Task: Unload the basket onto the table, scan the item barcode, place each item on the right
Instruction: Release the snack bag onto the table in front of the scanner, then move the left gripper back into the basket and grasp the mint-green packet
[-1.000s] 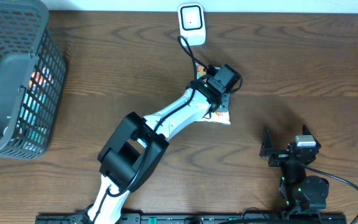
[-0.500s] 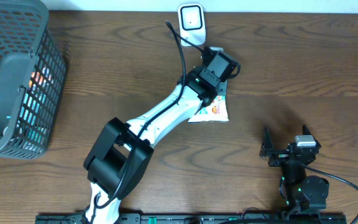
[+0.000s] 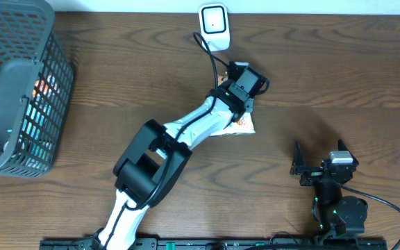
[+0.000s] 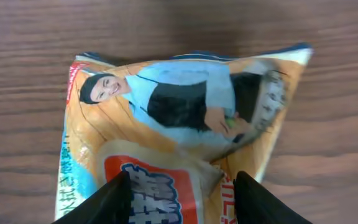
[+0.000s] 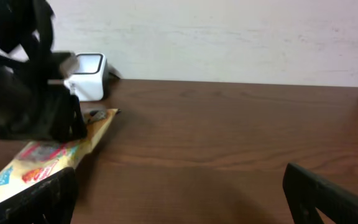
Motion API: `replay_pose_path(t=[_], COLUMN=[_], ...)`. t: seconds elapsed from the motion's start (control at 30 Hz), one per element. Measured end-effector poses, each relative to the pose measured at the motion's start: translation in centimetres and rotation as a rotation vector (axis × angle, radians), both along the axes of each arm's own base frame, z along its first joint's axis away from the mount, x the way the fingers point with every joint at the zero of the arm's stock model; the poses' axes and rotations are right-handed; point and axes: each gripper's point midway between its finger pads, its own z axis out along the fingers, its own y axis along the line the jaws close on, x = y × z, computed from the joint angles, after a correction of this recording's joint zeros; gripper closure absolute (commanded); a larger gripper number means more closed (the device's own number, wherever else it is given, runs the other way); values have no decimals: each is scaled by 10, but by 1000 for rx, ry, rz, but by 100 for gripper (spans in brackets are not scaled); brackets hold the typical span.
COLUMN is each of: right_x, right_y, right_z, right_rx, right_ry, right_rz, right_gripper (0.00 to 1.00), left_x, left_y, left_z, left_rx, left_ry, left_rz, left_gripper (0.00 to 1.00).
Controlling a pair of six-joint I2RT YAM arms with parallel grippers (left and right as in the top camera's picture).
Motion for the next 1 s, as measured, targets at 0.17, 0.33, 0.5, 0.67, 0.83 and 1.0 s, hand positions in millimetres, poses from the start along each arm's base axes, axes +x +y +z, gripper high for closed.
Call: replay_pose_path(t=[0.17,0.33,0.5,0.67,0.83,1.0], right_x=[0,0,0,0,0,0], right_y=[0,0,0,0,0,0], right_z=[0,0,0,0,0,0], right_rx=[0,0,0,0,0,0], right_ry=[0,0,0,0,0,0], right_rz=[0,0,0,0,0,0], right_gripper=[1,1,1,1,1,1], left_x=[4,10,26,46,55,44], left_y=[-3,-3,14,94,229,357], left_z=[3,28,131,258,310,320], left_rx=[24,60,66,99,211,326], left_ry=[-31,-100,-323,-563,-615,-570], left_rz=[-53,-113,-83,96,359,601], left_gripper=[43,32,25,23,23,23])
